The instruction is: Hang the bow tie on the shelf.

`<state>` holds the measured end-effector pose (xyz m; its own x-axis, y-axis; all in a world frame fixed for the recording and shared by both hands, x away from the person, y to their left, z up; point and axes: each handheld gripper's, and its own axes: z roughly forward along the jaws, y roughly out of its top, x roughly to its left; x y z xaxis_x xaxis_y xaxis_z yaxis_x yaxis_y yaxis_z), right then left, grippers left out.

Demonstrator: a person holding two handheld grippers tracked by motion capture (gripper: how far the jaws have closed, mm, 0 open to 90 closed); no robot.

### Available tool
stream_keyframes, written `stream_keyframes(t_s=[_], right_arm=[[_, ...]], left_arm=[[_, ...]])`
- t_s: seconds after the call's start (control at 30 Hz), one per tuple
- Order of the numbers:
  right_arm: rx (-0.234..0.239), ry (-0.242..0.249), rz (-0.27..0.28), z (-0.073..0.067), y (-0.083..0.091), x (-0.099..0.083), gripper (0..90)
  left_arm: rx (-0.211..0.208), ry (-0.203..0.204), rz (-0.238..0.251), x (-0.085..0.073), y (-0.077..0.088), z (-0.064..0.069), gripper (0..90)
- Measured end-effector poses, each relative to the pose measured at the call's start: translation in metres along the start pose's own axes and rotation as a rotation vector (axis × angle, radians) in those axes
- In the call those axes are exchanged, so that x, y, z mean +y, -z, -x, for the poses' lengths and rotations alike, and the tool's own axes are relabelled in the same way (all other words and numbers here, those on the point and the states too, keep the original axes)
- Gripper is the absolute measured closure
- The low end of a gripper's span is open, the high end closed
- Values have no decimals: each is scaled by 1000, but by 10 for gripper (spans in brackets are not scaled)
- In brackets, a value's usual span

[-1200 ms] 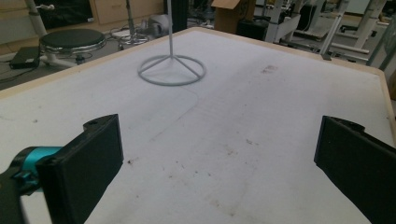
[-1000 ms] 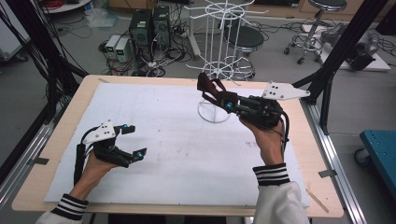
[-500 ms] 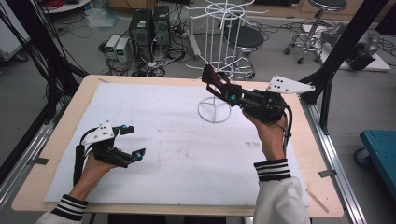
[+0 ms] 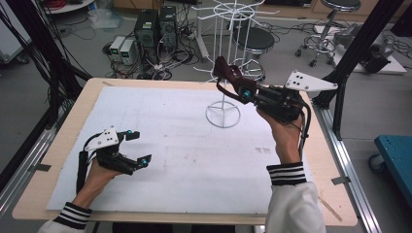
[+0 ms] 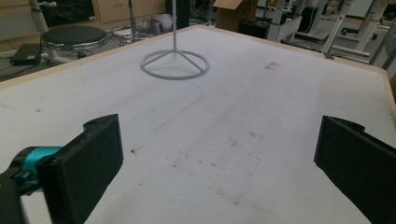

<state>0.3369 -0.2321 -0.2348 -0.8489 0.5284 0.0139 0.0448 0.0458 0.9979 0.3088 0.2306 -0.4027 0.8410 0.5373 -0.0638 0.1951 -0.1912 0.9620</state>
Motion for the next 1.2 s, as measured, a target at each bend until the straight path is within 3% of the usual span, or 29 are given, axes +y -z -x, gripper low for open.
stream_keyframes(t_s=[0.47, 0.6, 0.97, 1.2], right_arm=[[-61, 16, -31, 9, -13, -1, 834], [-83, 30, -50, 10, -18, -3, 834], [-78, 20, -91, 12, -31, -16, 834], [-72, 20, -126, 11, -39, -26, 834]], left_arm=[[8, 9, 15, -9, 4, -2, 17], [27, 1, 62, -12, 9, -2, 17], [74, 19, 91, -27, 20, -6, 17], [77, 20, 85, -30, 24, -7, 17]])
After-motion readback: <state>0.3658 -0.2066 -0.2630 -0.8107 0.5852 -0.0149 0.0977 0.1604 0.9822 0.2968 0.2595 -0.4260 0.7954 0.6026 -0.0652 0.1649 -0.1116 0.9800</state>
